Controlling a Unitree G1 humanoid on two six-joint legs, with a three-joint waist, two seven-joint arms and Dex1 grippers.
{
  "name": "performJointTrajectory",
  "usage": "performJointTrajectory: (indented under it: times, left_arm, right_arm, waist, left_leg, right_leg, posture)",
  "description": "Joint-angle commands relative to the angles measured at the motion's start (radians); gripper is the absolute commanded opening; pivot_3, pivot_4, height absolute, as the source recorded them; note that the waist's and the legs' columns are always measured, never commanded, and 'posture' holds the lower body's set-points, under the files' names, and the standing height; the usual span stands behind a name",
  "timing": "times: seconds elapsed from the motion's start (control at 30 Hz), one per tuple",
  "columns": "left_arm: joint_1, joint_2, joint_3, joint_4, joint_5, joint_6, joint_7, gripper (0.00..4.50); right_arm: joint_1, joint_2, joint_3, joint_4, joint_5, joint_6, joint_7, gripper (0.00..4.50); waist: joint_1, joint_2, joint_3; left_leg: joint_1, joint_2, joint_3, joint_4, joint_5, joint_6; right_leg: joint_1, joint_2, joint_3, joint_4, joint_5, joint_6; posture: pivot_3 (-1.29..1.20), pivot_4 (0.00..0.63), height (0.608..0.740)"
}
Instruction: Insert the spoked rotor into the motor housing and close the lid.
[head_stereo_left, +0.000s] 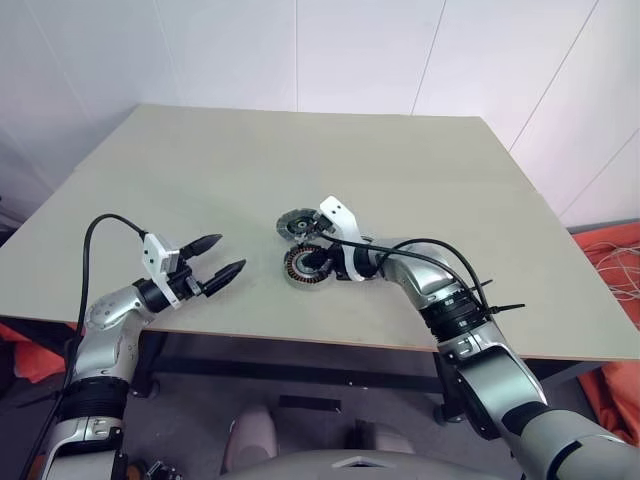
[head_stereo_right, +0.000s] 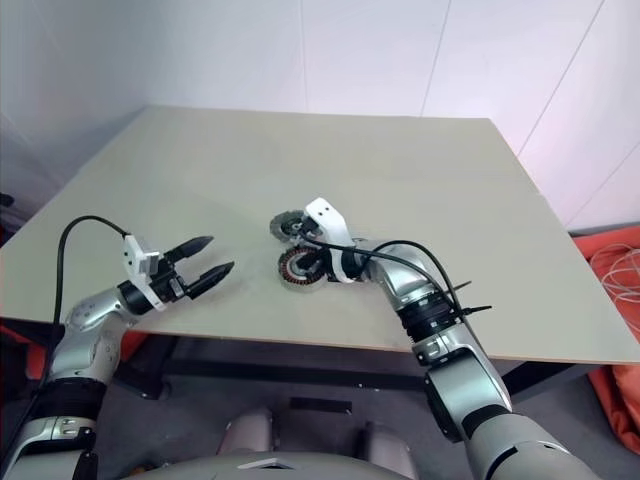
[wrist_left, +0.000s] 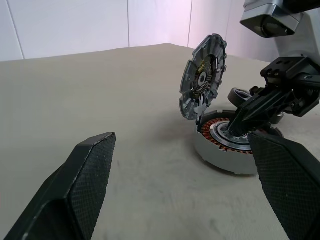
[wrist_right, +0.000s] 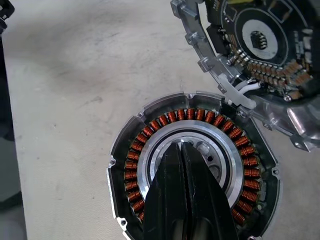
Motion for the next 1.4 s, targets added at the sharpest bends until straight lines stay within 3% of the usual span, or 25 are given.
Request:
performJointTrajectory:
  times: [0.03,0.63,0.87,1.1,1.27,1.4]
  left_arm:
    - [-0.010,0.002,0.005,-0.039,-0.008,0.003,0.004,4.50]
    - [-0.011,0.002,0.004,-0.059,-0.007,0.022,0.011,4.50]
    - [-0.006,0.000,0.006,-0.061,-0.007,0.021,0.011,4.50]
    - [-0.004,0.001,0.009,-0.050,-0.006,0.012,0.006,4.50]
    - [-0.010,0.001,0.008,-0.044,-0.004,0.010,0.005,4.50]
    - [-0.009,0.001,0.008,-0.045,-0.004,0.009,0.005,4.50]
  right_arm:
    - [-0.005,-0.013,-0.035,-0.035,0.016,0.005,0.002,0.01]
    - [0.032,-0.005,-0.096,-0.122,0.069,0.022,-0.007,0.01]
    - [0.069,-0.065,0.036,-0.067,-0.046,-0.057,0.003,0.01]
    - [0.055,-0.040,-0.017,-0.077,0.004,-0.043,-0.002,0.01]
    - [0.024,0.008,-0.124,-0.122,0.098,0.007,-0.012,0.01]
    - [0.034,-0.038,-0.126,-0.185,0.106,-0.004,0.027,0.01]
  waist:
    - [0.000,0.000,0.000]
    - [0.000,0.000,0.000]
    - [0.000,0.000,0.000]
    - [0.000,0.000,0.000]
    - [-0.001,0.000,0.000]
    - [0.001,0.000,0.000]
  left_leg:
    - [-0.001,0.000,0.000,0.000,0.000,0.000]
    - [-0.002,0.000,0.000,0.000,0.000,0.000]
    - [-0.002,0.000,0.000,0.000,0.000,0.000]
    - [0.000,0.000,0.000,-0.001,0.000,0.000]
    - [-0.002,0.000,0.000,-0.001,0.000,0.000]
    - [-0.003,0.000,0.000,-0.001,0.000,0.000]
  right_leg:
    - [-0.001,0.000,0.000,0.000,0.000,0.000]
    - [-0.002,0.000,0.000,0.000,0.000,0.000]
    - [-0.001,0.000,0.000,-0.001,0.000,0.000]
    - [-0.001,0.000,0.000,-0.001,0.000,0.001]
    - [-0.002,0.000,0.000,0.000,0.000,0.000]
    - [-0.003,0.000,0.000,-0.001,0.000,0.000]
  posture:
    - [0.00,0.000,0.740]
    - [0.00,0.000,0.740]
    - [0.00,0.000,0.740]
    - [0.00,0.000,0.740]
    - [0.00,0.000,0.740]
    - [0.00,0.000,0.740]
